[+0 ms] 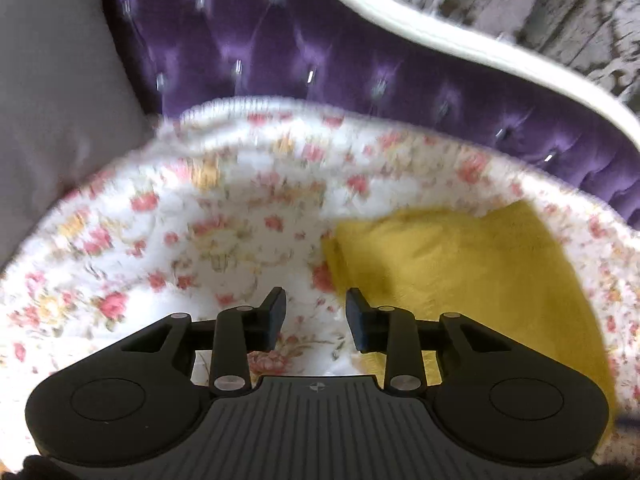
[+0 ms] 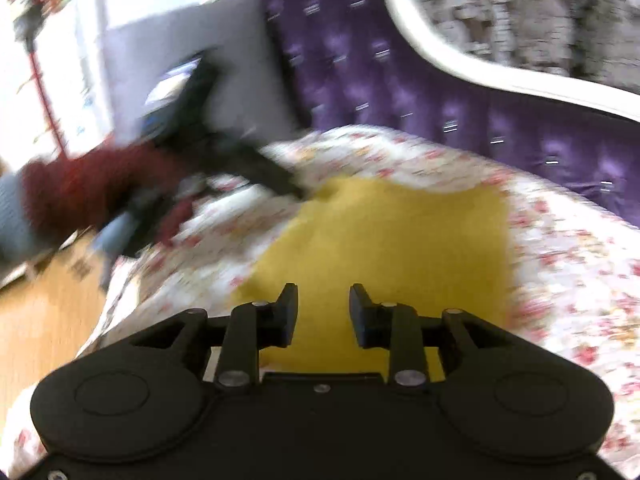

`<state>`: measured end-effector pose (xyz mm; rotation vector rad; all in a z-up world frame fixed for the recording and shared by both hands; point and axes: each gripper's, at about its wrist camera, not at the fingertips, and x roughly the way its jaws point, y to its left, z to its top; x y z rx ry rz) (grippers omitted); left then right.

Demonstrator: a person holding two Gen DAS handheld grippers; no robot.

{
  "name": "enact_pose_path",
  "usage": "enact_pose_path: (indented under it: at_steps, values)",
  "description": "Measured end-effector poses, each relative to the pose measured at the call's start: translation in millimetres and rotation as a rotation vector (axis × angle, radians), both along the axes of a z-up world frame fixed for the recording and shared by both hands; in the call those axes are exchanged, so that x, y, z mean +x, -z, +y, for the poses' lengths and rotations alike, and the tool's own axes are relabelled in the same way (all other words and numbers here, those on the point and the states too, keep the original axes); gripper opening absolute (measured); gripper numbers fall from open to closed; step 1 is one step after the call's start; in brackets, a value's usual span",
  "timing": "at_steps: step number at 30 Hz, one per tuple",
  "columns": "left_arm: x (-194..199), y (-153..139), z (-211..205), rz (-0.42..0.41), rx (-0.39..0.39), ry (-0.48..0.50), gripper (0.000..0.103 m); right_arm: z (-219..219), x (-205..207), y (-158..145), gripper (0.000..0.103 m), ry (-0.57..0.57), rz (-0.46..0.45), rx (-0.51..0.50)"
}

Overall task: Fold small clothes
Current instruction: 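Open both grippers and press the folded bundle with the right gripper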

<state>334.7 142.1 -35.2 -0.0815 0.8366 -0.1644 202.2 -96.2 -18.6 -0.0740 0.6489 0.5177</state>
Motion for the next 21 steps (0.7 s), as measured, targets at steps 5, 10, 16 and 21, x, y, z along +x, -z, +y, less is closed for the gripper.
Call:
enact_pose_path:
  at_steps: [5,10,16,21]
  values:
    - [-47.5,-12.3,-19.6,-0.062,-0.103,0.059,0.032,-30.7,45.8,-1.8,0.039,0.123,-0.023,0.034]
    - [-84.4,9.1,-53.4,-0.029,-0.119,0.124,0.032,-38.4,94.9,7.1,0.034,0.142,-0.002,0.104]
    - [-112.3,29.8,-70.7,-0.025,-0.096,0.139,0.032,-36.0,135.4,28.3,0.026,0.171,0.049,0.043]
    - [-116.2,33.0,-68.0,-0.023,-0.142,0.100,0.032,-38.5,161.1,47.8,0.007,0.207,0.082,0.001]
